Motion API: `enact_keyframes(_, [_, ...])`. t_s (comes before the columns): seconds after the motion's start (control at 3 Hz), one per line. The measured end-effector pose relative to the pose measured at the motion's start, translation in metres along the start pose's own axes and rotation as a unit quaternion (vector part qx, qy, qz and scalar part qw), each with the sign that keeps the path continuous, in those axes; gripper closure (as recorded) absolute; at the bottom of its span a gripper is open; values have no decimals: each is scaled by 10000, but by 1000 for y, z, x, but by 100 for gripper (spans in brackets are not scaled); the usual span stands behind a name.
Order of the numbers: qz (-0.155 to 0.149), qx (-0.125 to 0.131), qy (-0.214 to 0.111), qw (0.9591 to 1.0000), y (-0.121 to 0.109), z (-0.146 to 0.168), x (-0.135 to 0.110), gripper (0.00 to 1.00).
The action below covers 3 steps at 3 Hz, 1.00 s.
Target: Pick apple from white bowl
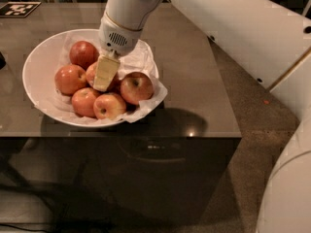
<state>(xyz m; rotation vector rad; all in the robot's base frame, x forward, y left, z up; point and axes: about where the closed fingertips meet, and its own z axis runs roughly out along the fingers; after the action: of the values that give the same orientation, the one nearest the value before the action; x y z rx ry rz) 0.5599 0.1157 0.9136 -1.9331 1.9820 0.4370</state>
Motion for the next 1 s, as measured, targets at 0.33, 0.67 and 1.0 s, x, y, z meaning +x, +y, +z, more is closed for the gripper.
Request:
enact_keyframes(0.33, [-1, 3, -2, 10000, 0, 0, 0, 100])
enact_keyframes(0.67, [-38, 199, -145, 9997, 5, -27, -2, 100])
enact_keyframes(1.0, [-44, 463, -390, 9982, 18, -84, -6, 100])
